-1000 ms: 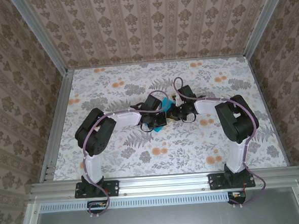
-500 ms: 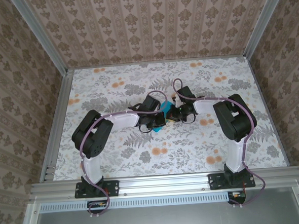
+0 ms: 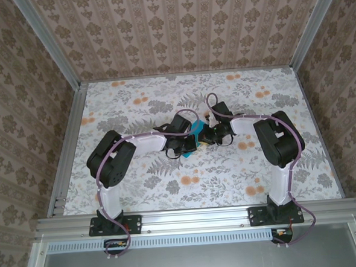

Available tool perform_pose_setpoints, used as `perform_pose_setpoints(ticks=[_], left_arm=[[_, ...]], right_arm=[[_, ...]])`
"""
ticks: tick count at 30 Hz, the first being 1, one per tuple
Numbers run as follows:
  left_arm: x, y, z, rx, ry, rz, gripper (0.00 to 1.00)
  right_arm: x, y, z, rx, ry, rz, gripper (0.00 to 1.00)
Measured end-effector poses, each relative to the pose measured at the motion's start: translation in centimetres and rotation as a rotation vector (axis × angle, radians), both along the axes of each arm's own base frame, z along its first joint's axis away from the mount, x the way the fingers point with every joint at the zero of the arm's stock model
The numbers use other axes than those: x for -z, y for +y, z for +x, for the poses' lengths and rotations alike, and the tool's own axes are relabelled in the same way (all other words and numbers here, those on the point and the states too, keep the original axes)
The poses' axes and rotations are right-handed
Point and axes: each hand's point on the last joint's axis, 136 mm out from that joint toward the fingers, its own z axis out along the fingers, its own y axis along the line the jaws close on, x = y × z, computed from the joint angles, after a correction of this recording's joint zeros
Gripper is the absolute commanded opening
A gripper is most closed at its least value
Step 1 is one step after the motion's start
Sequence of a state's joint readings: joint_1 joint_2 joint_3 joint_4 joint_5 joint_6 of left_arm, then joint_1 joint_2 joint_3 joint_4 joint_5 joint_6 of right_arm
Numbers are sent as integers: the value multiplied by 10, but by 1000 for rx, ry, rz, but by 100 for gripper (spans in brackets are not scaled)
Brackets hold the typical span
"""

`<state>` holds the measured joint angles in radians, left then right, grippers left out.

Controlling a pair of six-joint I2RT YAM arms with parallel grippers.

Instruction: Fold a paper plane with a square sheet of paper (pick it up from the middle)

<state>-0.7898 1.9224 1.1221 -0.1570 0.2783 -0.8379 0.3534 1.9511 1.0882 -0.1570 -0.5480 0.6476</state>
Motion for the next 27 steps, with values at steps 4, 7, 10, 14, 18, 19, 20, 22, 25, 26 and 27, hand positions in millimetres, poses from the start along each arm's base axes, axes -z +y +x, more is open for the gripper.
perform_pose_setpoints(ticks=[4, 7, 10, 14, 18, 19, 20, 22, 25, 26, 27], left_arm=[[0, 2, -1, -2, 7, 11, 3], [0, 2, -1, -3, 10, 18, 3], [0, 3, -1, -3, 13, 21, 2], [0, 3, -1, -4, 15, 23, 2], [0, 3, -2, -3, 14, 23, 2], [0, 3, -2, -3, 14, 23, 2], [0, 3, -2, -3, 15, 23, 2], [0, 3, -2, -3, 15, 23, 2], [0, 3, -2, -3, 14, 23, 2], [0, 3, -1, -3, 14, 22, 2], [0, 3, -1, -3, 14, 23, 2]], right_arm=[[0, -7, 9, 15, -1, 8, 8], [0, -14, 19, 32, -10, 10, 8], [-1, -21, 27, 53, -19, 5, 9], [0, -29, 36, 75, -24, 5, 9], [0, -37, 43, 92, -28, 4, 9], [0, -39, 44, 94, -30, 4, 9], [0, -41, 46, 100, -32, 3, 9], [0, -50, 51, 119, -37, -1, 9], [-1, -63, 59, 152, -42, -5, 9], [-1, -67, 62, 160, -46, -8, 9], [-2, -71, 66, 171, -53, -14, 9]])
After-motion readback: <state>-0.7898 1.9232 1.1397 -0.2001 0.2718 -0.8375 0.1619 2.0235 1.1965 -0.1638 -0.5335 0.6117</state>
